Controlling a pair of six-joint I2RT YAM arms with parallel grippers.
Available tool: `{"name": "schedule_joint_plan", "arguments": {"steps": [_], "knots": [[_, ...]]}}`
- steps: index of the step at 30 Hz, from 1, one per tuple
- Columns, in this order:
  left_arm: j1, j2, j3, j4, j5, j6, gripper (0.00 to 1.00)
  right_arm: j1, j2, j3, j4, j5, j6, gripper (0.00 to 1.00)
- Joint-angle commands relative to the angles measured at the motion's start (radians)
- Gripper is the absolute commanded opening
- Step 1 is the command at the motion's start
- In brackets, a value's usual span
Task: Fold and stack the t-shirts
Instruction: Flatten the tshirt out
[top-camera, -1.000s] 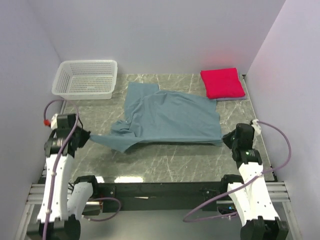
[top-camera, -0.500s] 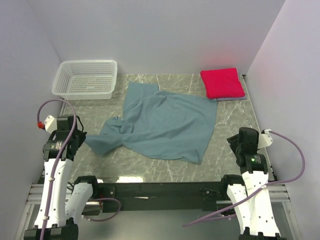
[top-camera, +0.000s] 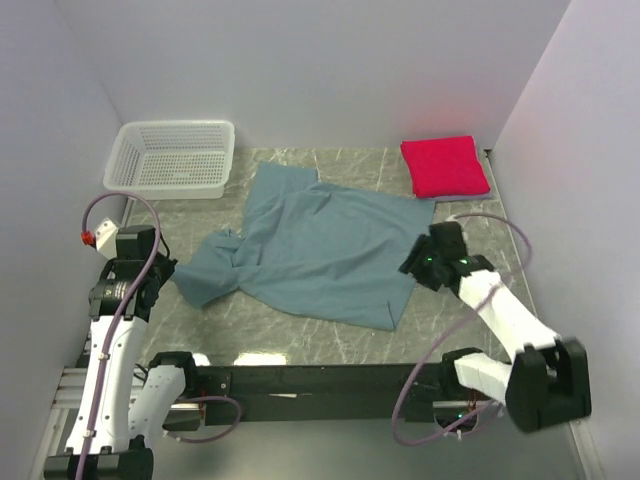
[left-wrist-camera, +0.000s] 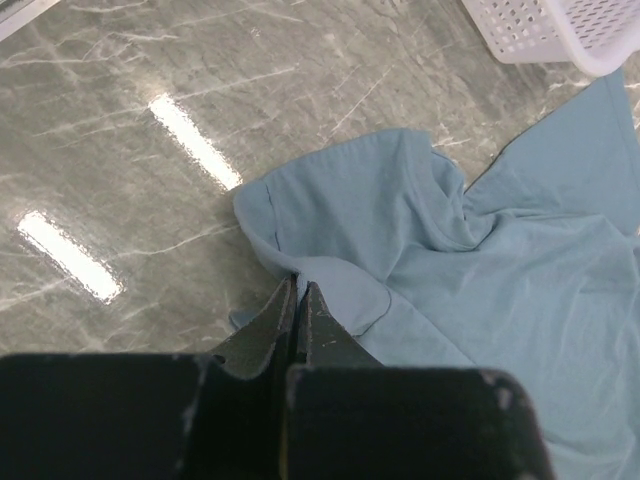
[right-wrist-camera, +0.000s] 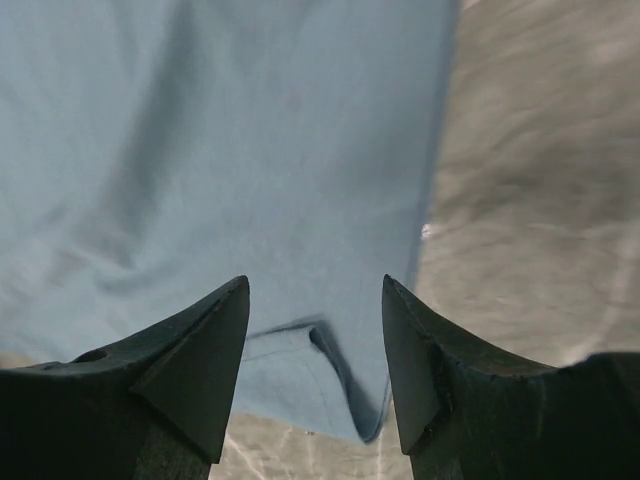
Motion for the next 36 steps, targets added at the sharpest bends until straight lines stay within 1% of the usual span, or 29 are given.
{"name": "schedule_joint_plan", "arguments": {"steps": [1,5,6,9,12,16,17,21,22,25,27,31,34,36], "knots": [[-0.005,-0.01,-0.015,0.054,0.017,0.037,0.0,0.101,0.158,0.094,0.088,-0.007,-0.038,0.62],[-0.005,-0.002,-0.022,0.057,0.02,0.026,0.01,0.14,0.343,0.221,0.105,0.004,-0.049,0.62],[-0.005,-0.002,-0.027,0.059,0.031,0.023,0.01,0.146,0.413,0.238,0.102,0.004,-0.052,0.62],[-0.005,-0.004,-0.036,0.06,0.034,0.014,0.0,0.144,0.534,0.293,0.077,-0.003,-0.061,0.62],[-0.003,-0.004,-0.028,0.057,0.028,0.015,0.0,0.128,0.601,0.307,0.041,0.004,-0.052,0.62],[-0.002,-0.005,-0.016,0.054,0.034,0.012,0.0,0.039,0.598,0.261,0.011,0.036,-0.017,0.62],[-0.005,-0.007,-0.016,0.05,0.043,0.011,0.01,-0.024,0.58,0.234,-0.001,0.039,-0.008,0.63],[-0.005,-0.013,-0.028,0.03,0.097,-0.008,0.0,-0.164,0.529,0.174,-0.012,0.01,0.001,0.63],[-0.003,-0.021,-0.033,0.024,0.111,-0.017,0.0,-0.231,0.518,0.169,-0.012,0.013,0.003,0.64],[-0.003,-0.039,-0.057,-0.004,0.176,-0.041,0.01,-0.289,0.477,0.172,-0.013,0.053,0.015,0.64],[-0.003,-0.053,-0.073,-0.022,0.216,-0.055,0.01,-0.287,0.452,0.212,-0.028,0.079,0.012,0.65],[-0.005,-0.082,-0.117,-0.056,0.276,-0.091,0.01,-0.219,0.403,0.287,-0.058,0.148,0.008,0.66],[-0.005,-0.108,-0.142,-0.088,0.328,-0.106,0.01,-0.114,0.368,0.306,-0.064,0.188,-0.005,0.66],[-0.009,-0.13,-0.165,-0.101,0.345,-0.109,0.05,-0.028,0.363,0.327,-0.056,0.188,-0.018,0.66]]}}
